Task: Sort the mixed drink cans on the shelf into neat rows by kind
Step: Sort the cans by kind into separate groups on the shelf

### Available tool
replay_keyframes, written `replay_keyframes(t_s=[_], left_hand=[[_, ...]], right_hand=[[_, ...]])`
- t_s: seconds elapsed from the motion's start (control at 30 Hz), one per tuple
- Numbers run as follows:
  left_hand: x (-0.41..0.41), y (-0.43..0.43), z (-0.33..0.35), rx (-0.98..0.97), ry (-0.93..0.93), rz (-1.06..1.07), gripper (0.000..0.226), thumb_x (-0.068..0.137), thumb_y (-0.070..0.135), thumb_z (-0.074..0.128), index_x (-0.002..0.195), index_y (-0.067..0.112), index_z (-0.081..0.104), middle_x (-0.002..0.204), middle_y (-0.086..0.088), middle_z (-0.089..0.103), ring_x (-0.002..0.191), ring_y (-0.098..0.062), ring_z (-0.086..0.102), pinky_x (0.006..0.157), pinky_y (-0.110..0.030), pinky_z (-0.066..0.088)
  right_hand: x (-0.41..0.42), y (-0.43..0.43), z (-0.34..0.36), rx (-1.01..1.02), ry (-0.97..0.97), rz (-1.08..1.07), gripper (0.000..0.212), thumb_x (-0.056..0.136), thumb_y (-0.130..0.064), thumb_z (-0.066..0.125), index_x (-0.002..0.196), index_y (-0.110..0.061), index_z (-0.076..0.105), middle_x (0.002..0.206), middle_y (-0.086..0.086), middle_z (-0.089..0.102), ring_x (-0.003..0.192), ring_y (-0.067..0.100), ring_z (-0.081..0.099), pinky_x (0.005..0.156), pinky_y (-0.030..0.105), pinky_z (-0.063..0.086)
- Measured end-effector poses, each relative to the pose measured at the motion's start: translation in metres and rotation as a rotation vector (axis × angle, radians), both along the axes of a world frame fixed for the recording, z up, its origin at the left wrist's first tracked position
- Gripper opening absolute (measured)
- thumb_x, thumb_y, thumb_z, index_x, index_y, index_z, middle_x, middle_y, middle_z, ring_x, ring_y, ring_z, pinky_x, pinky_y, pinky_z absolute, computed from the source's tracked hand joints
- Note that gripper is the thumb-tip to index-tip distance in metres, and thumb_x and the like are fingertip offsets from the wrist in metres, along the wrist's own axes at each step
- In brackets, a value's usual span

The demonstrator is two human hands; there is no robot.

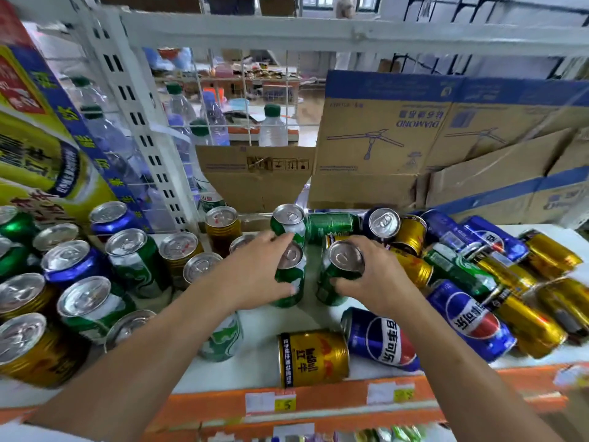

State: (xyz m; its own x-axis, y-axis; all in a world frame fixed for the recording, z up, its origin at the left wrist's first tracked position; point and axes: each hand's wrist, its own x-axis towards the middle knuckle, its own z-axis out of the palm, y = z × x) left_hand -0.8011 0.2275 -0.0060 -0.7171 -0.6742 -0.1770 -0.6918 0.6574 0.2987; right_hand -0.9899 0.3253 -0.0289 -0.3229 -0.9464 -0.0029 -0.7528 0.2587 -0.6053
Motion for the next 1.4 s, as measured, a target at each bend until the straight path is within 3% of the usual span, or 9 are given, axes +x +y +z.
replay_keyframes(t_s=[0.17,0.33,0.43,0.53,0.63,0.77,1.03,1.23,1.4], left_hand=[[0.008,0.038,0.002,-0.149,0.187,-0.081,0.070,0.090,0.044,0.059,0.149,0.028,0.026,0.150,0.006,0.020,0.141,-0.015,0.019,0.111,-0.031,0.027],[0.007,0.067,-0.003,-0.098,0.165,-0.262,0.049,0.093,0.049,0.053,0.136,0.027,0.046,0.128,0.007,0.044,0.123,-0.009,0.039,0.102,-0.028,0.039],[-0.002,0.077,-0.016,0.033,-0.078,-0.328,0.068,0.085,0.059,0.059,0.141,0.025,0.038,0.140,0.002,0.044,0.130,-0.018,0.040,0.103,-0.036,0.040],[-0.010,0.082,-0.030,0.042,-0.182,-0.300,0.073,0.078,0.059,0.067,0.136,0.025,0.038,0.133,-0.002,0.050,0.120,-0.023,0.048,0.090,-0.037,0.045],[-0.009,0.083,-0.031,-0.017,-0.132,-0.267,0.065,0.076,0.053,0.069,0.129,0.027,0.041,0.121,-0.003,0.055,0.107,-0.025,0.055,0.079,-0.034,0.047],[0.002,0.077,-0.022,0.038,-0.049,-0.211,0.068,0.073,0.051,0.071,0.129,0.029,0.039,0.121,0.001,0.052,0.107,-0.021,0.054,0.086,-0.039,0.051],[0.025,0.055,-0.003,0.056,0.103,-0.128,0.073,0.070,0.044,0.074,0.131,0.030,0.036,0.121,0.009,0.049,0.111,-0.014,0.050,0.093,-0.035,0.048],[0.029,0.057,0.000,-0.176,-0.162,-0.168,0.064,0.076,0.043,0.070,0.125,0.021,0.036,0.117,0.001,0.057,0.109,-0.023,0.054,0.096,-0.034,0.041],[0.033,0.050,0.004,-0.210,-0.239,-0.136,0.062,0.073,0.048,0.071,0.122,0.022,0.043,0.115,0.002,0.059,0.109,-0.022,0.055,0.105,-0.038,0.032]], right_hand=[[0.007,0.003,-0.002,0.017,0.000,0.013,0.084,0.083,-0.035,0.074,0.150,-0.023,0.026,0.141,0.000,0.047,0.123,0.019,0.047,0.093,0.024,0.035],[0.004,0.026,-0.003,0.008,-0.056,-0.133,0.060,0.085,-0.026,0.072,0.134,-0.019,0.037,0.115,0.000,0.060,0.091,0.014,0.054,0.062,0.015,0.038],[-0.002,0.041,-0.004,0.252,0.070,0.005,0.059,0.080,-0.028,0.074,0.131,-0.020,0.045,0.116,-0.001,0.058,0.093,0.013,0.052,0.074,0.023,0.046],[-0.001,0.049,-0.010,0.443,0.244,0.099,0.078,0.074,-0.029,0.076,0.141,-0.023,0.036,0.129,0.002,0.051,0.108,0.022,0.051,0.086,0.032,0.048],[0.005,0.053,-0.022,0.443,0.448,0.081,0.086,0.077,-0.030,0.074,0.147,-0.023,0.025,0.141,0.003,0.042,0.127,0.027,0.039,0.104,0.037,0.035],[0.011,0.059,-0.029,0.327,0.511,0.033,0.071,0.077,-0.033,0.069,0.138,-0.024,0.034,0.132,0.001,0.046,0.123,0.026,0.042,0.100,0.038,0.035],[0.025,0.061,-0.016,0.064,0.074,-0.030,0.059,0.062,-0.028,0.080,0.115,-0.023,0.052,0.101,-0.003,0.061,0.091,0.021,0.059,0.078,0.039,0.052],[0.030,0.066,-0.009,-0.033,-0.299,-0.095,0.058,0.057,-0.023,0.088,0.104,-0.033,0.055,0.094,-0.009,0.069,0.086,0.010,0.066,0.081,0.038,0.056],[0.032,0.065,-0.001,0.047,-0.561,-0.142,0.051,0.060,-0.028,0.085,0.104,-0.024,0.060,0.091,0.004,0.072,0.078,0.023,0.071,0.072,0.044,0.059]])
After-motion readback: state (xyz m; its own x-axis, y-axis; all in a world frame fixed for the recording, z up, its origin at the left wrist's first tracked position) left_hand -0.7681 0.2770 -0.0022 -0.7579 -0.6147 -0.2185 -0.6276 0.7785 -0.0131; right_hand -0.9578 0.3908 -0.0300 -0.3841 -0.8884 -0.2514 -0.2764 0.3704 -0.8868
